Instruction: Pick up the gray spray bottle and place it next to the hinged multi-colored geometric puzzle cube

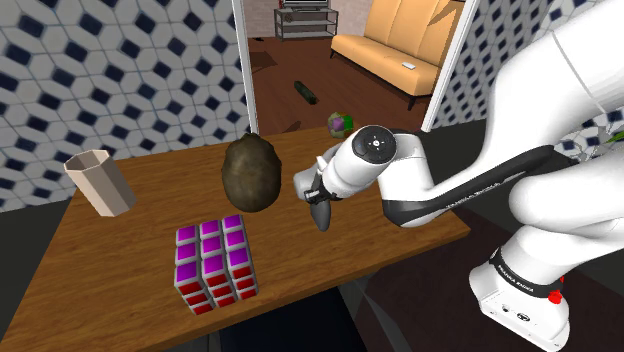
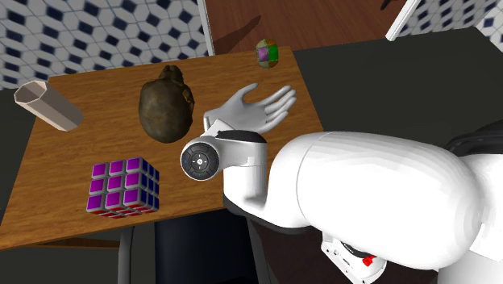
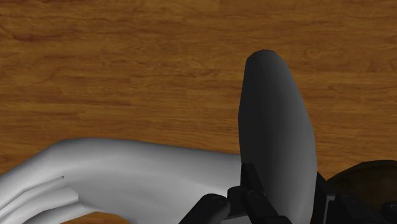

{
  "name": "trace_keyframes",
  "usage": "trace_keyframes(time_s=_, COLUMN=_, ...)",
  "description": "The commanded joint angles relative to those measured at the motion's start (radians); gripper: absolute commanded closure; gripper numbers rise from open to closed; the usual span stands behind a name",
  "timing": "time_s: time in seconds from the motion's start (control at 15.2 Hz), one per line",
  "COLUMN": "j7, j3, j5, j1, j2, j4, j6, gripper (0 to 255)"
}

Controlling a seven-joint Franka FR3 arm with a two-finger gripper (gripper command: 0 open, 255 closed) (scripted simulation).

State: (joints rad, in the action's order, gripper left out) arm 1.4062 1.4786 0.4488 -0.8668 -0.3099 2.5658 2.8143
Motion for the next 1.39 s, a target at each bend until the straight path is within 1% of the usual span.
trace_keyframes(time_s=0.0, j7=0.000, j3=0.000, j5=0.000, j1=-0.001, j2=0.000, j4=0.000, j6=0.000, gripper=255)
trace_keyframes(time_s=0.33, j7=-0.066, j3=-0.197, j5=-0.051, j1=0.200, j2=-0.002, j4=-0.007, j6=-0.064, gripper=255)
trace_keyframes(time_s=0.59, j7=-0.134, j3=-0.317, j5=-0.116, j1=0.324, j2=-0.025, j4=-0.015, j6=-0.111, gripper=255)
trace_keyframes(time_s=0.73, j7=-0.167, j3=-0.366, j5=-0.147, j1=0.374, j2=-0.039, j4=-0.022, j6=-0.135, gripper=255)
trace_keyframes(time_s=0.92, j7=-0.212, j3=-0.428, j5=-0.190, j1=0.435, j2=-0.062, j4=-0.033, j6=-0.172, gripper=255)
trace_keyframes(time_s=1.32, j7=-0.290, j3=-0.522, j5=-0.258, j1=0.524, j2=-0.105, j4=-0.064, j6=-0.247, gripper=255)
